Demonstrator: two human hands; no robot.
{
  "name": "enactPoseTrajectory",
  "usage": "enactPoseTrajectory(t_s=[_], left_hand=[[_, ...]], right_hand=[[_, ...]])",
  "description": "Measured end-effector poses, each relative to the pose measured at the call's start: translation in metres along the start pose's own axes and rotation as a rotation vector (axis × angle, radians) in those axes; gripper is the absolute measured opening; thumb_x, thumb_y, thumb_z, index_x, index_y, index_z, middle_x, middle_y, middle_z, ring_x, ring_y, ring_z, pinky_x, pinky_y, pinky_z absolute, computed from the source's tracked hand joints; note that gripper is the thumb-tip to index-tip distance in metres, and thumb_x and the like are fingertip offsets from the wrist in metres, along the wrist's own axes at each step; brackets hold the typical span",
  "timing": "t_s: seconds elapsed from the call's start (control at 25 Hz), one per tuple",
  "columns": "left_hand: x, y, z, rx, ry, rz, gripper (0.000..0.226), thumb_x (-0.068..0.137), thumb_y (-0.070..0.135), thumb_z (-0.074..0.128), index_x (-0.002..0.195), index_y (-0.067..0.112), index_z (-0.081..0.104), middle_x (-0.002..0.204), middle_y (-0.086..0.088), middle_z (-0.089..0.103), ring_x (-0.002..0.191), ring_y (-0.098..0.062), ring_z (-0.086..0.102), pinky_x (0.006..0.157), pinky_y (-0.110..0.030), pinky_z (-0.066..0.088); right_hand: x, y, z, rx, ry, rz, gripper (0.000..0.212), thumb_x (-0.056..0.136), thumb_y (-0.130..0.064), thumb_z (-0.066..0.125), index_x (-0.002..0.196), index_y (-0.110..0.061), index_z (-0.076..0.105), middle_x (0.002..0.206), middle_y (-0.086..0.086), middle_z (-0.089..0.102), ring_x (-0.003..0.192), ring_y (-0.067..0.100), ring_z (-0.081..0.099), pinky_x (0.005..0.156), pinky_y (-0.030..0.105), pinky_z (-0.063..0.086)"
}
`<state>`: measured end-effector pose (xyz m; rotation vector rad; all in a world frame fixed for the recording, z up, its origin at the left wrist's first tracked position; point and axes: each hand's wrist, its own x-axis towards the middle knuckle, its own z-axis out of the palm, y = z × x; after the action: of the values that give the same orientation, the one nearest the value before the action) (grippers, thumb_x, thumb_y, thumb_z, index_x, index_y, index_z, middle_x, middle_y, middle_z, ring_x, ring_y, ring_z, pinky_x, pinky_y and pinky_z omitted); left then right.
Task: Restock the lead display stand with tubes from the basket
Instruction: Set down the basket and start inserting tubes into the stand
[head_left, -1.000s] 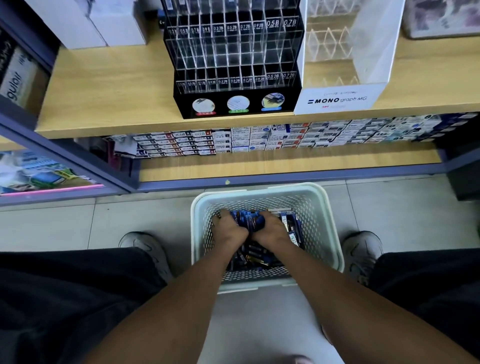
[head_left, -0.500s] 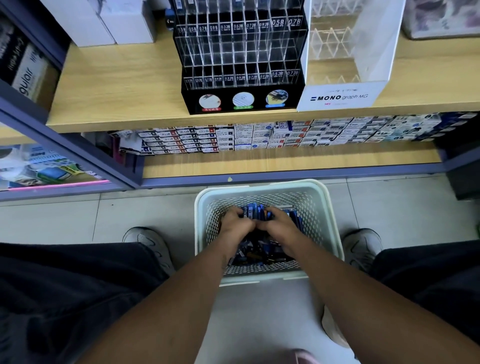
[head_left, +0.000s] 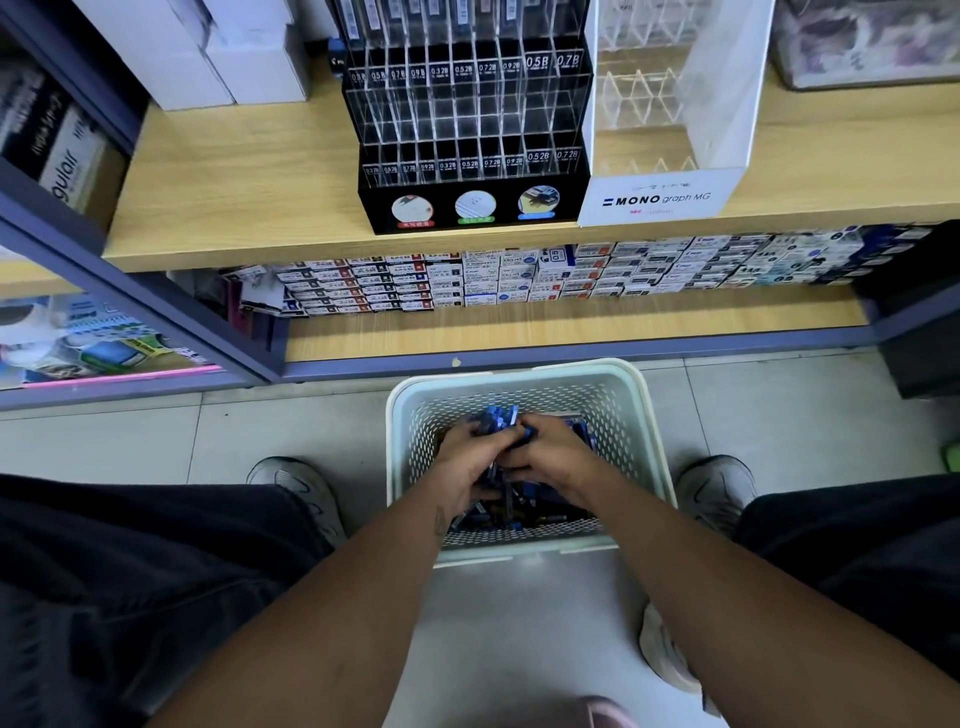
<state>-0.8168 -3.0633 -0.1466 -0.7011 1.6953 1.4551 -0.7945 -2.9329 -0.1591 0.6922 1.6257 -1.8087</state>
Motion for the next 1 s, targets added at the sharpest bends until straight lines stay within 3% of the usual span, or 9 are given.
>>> enactPoseTrajectory(t_s=[0.08, 0.2, 0.4, 0.52, 0.6, 0.68, 0.76, 0.84, 1.0], left_hand=[[-0.002, 0.000, -0.001, 0.010, -0.033, -0.009, 0.045, 0.082, 0.034, 0.082, 0.118, 0.020, 0.059, 0.109, -0.004, 0.070, 0.096, -0.025, 0.070, 0.082, -0.052, 0.060], [-0.006, 0.002, -0.001, 0.015, -0.063, -0.006, 0.049, 0.076, 0.038, 0.087, 0.114, 0.022, 0.060, 0.109, -0.002, 0.071, 0.099, -0.023, 0.069, 0.082, -0.050, 0.061], [-0.004, 0.003, -0.005, -0.039, -0.022, -0.011, 0.050, 0.072, 0.021, 0.090, 0.114, 0.018, 0.064, 0.099, -0.006, 0.077, 0.094, -0.025, 0.072, 0.084, -0.049, 0.060], [-0.007, 0.007, -0.008, -0.040, -0.001, 0.026, 0.084, 0.072, 0.019, 0.091, 0.142, 0.009, 0.045, 0.117, -0.013, 0.070, 0.092, -0.028, 0.070, 0.071, -0.045, 0.061], [-0.007, 0.007, -0.009, -0.056, -0.004, 0.033, 0.098, 0.073, 0.014, 0.090, 0.151, 0.012, 0.032, 0.113, -0.015, 0.069, 0.085, -0.031, 0.073, 0.074, -0.050, 0.062], [-0.008, 0.006, -0.011, -0.032, -0.029, 0.034, 0.089, 0.072, 0.008, 0.088, 0.146, 0.015, 0.039, 0.106, -0.015, 0.071, 0.074, -0.026, 0.071, 0.065, -0.039, 0.061], [-0.008, 0.004, -0.012, 0.035, -0.044, 0.047, 0.061, 0.076, 0.000, 0.083, 0.124, 0.017, 0.049, 0.098, -0.015, 0.072, 0.062, -0.019, 0.063, 0.051, -0.030, 0.053], [-0.011, 0.005, -0.011, 0.086, -0.055, 0.037, 0.051, 0.083, -0.006, 0.074, 0.112, 0.025, 0.045, 0.091, -0.014, 0.070, 0.056, -0.017, 0.057, 0.047, -0.029, 0.047], [-0.015, 0.005, -0.011, 0.160, -0.110, 0.063, 0.052, 0.082, -0.008, 0.066, 0.127, 0.015, 0.051, 0.080, -0.015, 0.067, 0.050, -0.018, 0.057, 0.044, -0.027, 0.044]], right_hand=[[-0.003, 0.000, -0.001, 0.035, -0.049, 0.008, 0.042, 0.080, 0.022, 0.057, 0.111, -0.004, 0.066, 0.103, 0.015, 0.074, 0.098, 0.027, 0.072, 0.083, 0.035, 0.060], [-0.004, 0.001, -0.006, 0.053, -0.077, -0.020, 0.028, 0.085, 0.019, 0.060, 0.105, 0.001, 0.065, 0.105, 0.015, 0.073, 0.100, 0.024, 0.071, 0.092, 0.038, 0.058], [-0.001, 0.003, -0.007, -0.020, -0.033, -0.021, 0.021, 0.083, 0.012, 0.071, 0.102, 0.008, 0.064, 0.105, 0.020, 0.072, 0.094, 0.020, 0.074, 0.079, 0.029, 0.060], [-0.002, -0.001, -0.010, -0.028, -0.046, 0.000, 0.020, 0.081, 0.013, 0.072, 0.098, 0.003, 0.068, 0.095, 0.015, 0.074, 0.090, 0.021, 0.073, 0.080, 0.029, 0.060], [-0.002, -0.006, -0.012, -0.092, -0.019, 0.032, 0.021, 0.080, 0.012, 0.073, 0.097, 0.000, 0.069, 0.092, 0.013, 0.075, 0.085, 0.021, 0.074, 0.075, 0.031, 0.060], [-0.001, -0.008, -0.015, -0.188, 0.084, 0.048, 0.023, 0.079, 0.009, 0.076, 0.098, 0.002, 0.067, 0.095, 0.017, 0.075, 0.080, 0.023, 0.073, 0.075, 0.037, 0.062], [-0.001, -0.009, -0.016, -0.220, 0.162, 0.045, 0.031, 0.080, 0.009, 0.076, 0.107, 0.002, 0.063, 0.101, 0.021, 0.073, 0.082, 0.027, 0.071, 0.078, 0.043, 0.060], [-0.002, -0.010, -0.015, -0.198, 0.152, 0.025, 0.045, 0.083, 0.011, 0.071, 0.122, -0.008, 0.057, 0.106, 0.017, 0.072, 0.087, 0.030, 0.070, 0.074, 0.041, 0.059], [-0.005, -0.013, -0.009, -0.285, 0.109, -0.056, 0.066, 0.087, 0.012, 0.064, 0.143, -0.019, 0.047, 0.126, 0.010, 0.065, 0.096, 0.031, 0.069, 0.061, 0.034, 0.052]])
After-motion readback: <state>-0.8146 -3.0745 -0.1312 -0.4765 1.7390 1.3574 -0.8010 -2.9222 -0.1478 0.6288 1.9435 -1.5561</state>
